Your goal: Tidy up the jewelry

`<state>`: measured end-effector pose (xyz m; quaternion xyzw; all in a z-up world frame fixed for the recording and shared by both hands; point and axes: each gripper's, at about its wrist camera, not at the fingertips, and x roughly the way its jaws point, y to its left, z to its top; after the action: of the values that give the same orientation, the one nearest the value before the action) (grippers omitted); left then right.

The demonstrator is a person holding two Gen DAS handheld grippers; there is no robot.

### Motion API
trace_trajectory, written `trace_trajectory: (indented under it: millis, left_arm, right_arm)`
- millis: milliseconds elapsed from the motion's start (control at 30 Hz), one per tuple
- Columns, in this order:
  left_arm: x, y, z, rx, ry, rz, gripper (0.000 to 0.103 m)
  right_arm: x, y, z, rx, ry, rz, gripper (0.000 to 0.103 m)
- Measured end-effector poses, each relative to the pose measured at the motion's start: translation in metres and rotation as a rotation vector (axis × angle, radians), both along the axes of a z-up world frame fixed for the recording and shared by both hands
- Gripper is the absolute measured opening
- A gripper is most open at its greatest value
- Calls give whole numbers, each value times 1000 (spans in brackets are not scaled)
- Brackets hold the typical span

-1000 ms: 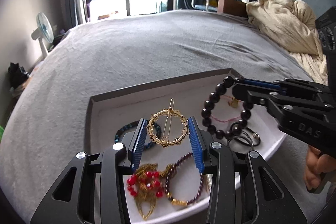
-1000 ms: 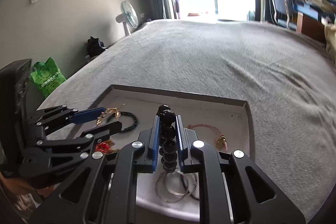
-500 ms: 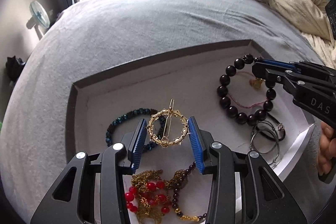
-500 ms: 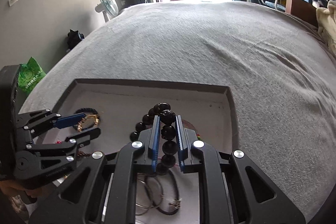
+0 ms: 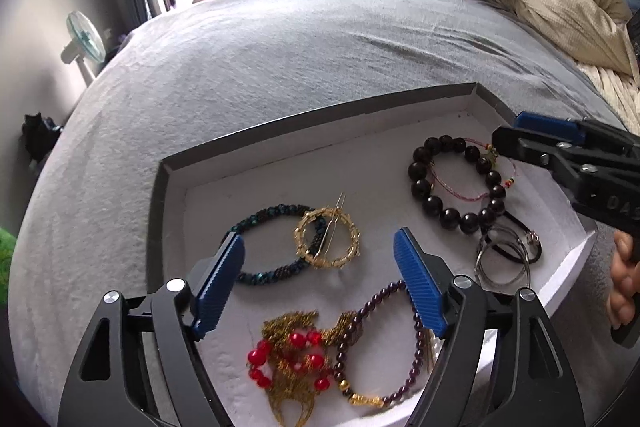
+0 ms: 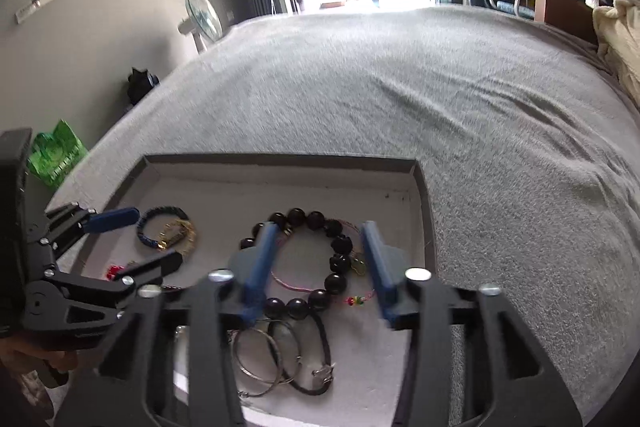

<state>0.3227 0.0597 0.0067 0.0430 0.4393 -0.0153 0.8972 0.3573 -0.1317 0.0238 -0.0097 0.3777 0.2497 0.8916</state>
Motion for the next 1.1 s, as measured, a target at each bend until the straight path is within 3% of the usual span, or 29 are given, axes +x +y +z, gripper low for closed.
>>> trace_trajectory:
  millis: [167, 300, 533, 900, 1100]
  left_arm:
    - [-25, 6, 14, -2, -95, 27, 91]
    - [-51, 11, 24, -41, -185, 64, 95]
    - [-99, 7, 36, -69, -325, 92, 98]
    - [-151, 2, 29, -101, -368, 144, 98]
    - [-177, 2, 33, -86, -459, 191, 98]
  right_arm:
    - [-22, -7, 9, 14, -66, -4, 77]
    - [-47, -12, 13, 21, -127, -6, 91]
    - [-102, -17, 8, 17, -205, 20, 97]
    - [-158, -40, 0, 46, -207, -25, 97]
    - [-180, -53, -1, 78, -231, -65, 97]
